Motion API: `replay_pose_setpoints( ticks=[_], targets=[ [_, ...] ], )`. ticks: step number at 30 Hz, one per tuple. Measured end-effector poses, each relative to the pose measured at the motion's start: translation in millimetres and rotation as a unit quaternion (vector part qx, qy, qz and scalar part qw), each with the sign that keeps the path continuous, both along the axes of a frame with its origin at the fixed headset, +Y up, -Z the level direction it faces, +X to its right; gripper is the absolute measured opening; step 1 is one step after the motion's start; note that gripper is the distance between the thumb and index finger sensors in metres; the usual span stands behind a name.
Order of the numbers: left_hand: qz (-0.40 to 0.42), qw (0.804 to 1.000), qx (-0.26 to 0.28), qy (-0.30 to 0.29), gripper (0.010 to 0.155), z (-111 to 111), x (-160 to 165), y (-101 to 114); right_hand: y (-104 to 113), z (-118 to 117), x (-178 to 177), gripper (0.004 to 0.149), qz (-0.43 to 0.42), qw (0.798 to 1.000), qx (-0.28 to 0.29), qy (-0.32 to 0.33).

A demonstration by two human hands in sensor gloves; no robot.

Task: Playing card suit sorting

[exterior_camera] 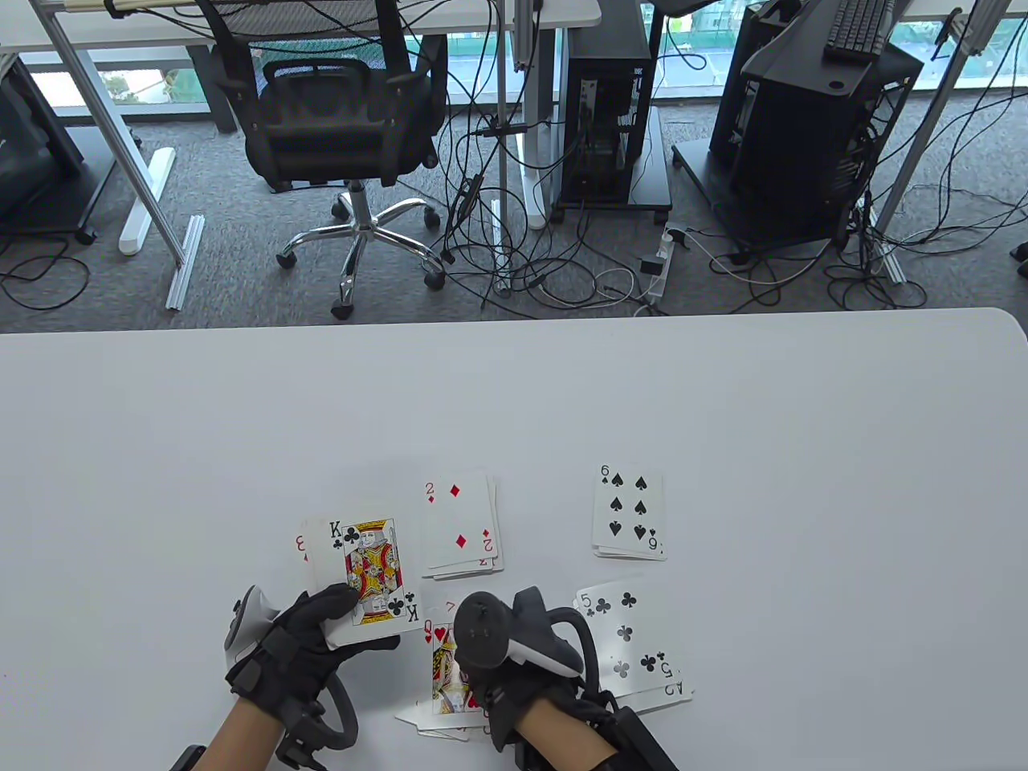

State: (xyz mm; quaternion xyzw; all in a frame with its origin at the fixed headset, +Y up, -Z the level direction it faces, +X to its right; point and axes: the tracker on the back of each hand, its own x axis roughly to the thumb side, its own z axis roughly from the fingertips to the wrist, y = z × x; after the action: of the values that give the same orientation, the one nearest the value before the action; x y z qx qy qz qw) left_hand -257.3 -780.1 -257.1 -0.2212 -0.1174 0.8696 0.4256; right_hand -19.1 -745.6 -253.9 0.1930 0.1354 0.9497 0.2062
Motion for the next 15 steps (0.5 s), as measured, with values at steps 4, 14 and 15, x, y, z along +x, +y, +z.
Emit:
replay_pose_setpoints(
  ticks=[4,14,15],
  targets=[
    [-0.006,1.0,0.003,-0.01,0.059,1.0,3.7,-1.0,14.9,2.6,16.5,0.059,-0.196,0.977,0.082,-0.035],
    [-0.022,0.998,0.004,-0.057,0.059,7.1,22.6,-4.4,4.7,17.6,-1.0,0.081,-0.247,0.963,0.109,0.003],
    [-0.023,0.998,0.003,-0.059,0.059,7.5,23.1,-4.6,4.2,18.9,-2.3,0.081,-0.245,0.963,0.116,0.001]
  ],
)
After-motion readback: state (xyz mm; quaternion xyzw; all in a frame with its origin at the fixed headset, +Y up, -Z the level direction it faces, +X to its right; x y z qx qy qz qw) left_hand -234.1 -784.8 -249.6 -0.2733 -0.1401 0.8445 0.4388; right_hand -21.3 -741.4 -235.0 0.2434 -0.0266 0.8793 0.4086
